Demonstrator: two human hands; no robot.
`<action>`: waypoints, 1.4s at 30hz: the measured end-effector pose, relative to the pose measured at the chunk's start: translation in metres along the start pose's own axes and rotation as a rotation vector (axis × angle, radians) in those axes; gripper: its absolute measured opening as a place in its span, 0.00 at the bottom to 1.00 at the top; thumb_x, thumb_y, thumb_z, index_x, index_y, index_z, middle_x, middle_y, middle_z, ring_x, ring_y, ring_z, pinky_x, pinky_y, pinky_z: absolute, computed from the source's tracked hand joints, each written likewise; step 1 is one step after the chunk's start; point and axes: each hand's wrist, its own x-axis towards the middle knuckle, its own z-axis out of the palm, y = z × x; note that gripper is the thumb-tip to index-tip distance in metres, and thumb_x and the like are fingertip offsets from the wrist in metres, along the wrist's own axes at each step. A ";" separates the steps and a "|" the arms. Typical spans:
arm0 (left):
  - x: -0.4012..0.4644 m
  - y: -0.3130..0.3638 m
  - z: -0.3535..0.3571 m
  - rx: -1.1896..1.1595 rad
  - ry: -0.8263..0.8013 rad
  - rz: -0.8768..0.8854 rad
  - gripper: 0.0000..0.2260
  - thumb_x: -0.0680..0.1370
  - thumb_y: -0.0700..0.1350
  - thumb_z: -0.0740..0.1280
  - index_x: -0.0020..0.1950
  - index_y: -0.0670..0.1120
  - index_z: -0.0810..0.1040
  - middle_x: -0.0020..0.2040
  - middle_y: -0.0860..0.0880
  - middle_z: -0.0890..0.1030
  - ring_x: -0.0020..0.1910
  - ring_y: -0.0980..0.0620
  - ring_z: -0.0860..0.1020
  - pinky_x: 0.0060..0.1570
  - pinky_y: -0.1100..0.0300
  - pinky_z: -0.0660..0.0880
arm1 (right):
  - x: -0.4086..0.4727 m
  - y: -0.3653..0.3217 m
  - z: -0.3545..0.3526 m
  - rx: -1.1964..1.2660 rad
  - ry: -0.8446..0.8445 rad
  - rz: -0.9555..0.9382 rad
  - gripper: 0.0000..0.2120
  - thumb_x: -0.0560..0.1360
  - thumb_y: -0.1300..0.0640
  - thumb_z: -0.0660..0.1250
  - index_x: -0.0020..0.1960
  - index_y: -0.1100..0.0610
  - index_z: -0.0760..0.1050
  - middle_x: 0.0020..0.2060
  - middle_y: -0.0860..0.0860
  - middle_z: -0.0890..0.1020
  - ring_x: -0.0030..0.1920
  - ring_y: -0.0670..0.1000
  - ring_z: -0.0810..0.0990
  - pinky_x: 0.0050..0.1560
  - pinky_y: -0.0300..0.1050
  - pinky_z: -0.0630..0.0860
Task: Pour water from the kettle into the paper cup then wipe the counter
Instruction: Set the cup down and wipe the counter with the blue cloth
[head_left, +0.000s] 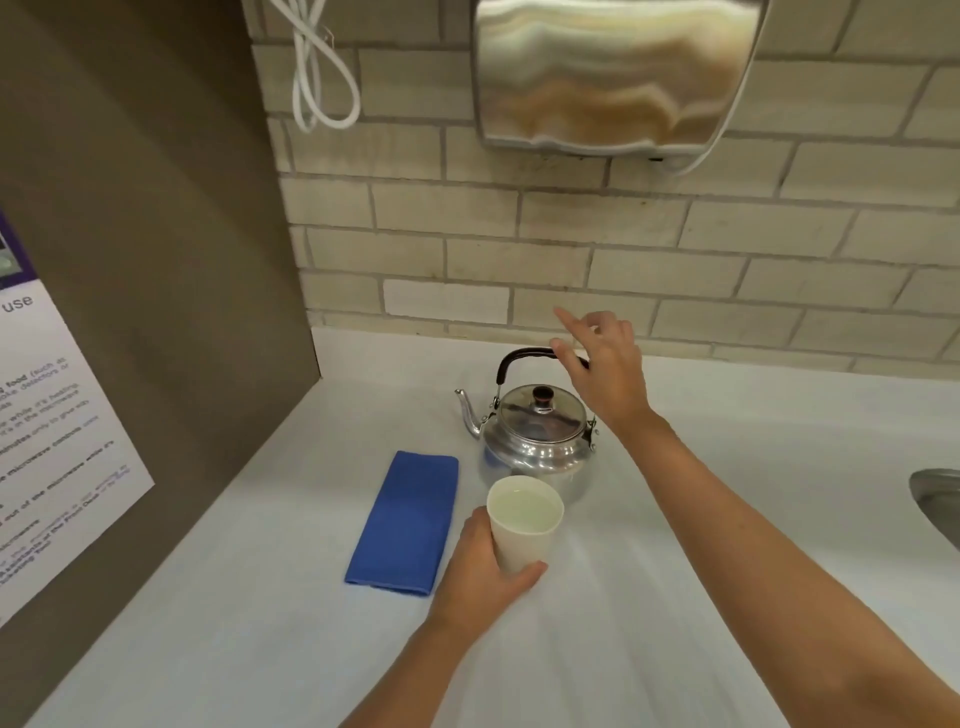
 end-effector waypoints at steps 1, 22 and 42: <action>-0.003 0.000 -0.003 0.007 0.010 0.033 0.34 0.64 0.54 0.76 0.64 0.54 0.63 0.60 0.55 0.70 0.61 0.57 0.69 0.59 0.61 0.71 | -0.017 -0.001 -0.005 0.014 0.076 0.025 0.18 0.77 0.51 0.62 0.66 0.48 0.70 0.54 0.56 0.75 0.54 0.57 0.70 0.50 0.52 0.70; 0.061 -0.056 -0.079 0.871 -0.067 0.116 0.22 0.81 0.47 0.47 0.75 0.47 0.51 0.78 0.46 0.52 0.76 0.46 0.50 0.75 0.48 0.48 | -0.227 0.043 -0.001 -0.255 -0.404 0.286 0.19 0.79 0.48 0.55 0.69 0.46 0.65 0.71 0.49 0.65 0.73 0.51 0.58 0.73 0.49 0.54; -0.112 0.004 0.011 0.867 0.004 -0.057 0.29 0.80 0.55 0.46 0.75 0.40 0.45 0.76 0.35 0.45 0.75 0.37 0.43 0.73 0.47 0.39 | -0.238 0.017 -0.018 -0.005 -0.420 0.363 0.21 0.80 0.51 0.52 0.73 0.52 0.58 0.74 0.54 0.58 0.75 0.55 0.51 0.75 0.49 0.52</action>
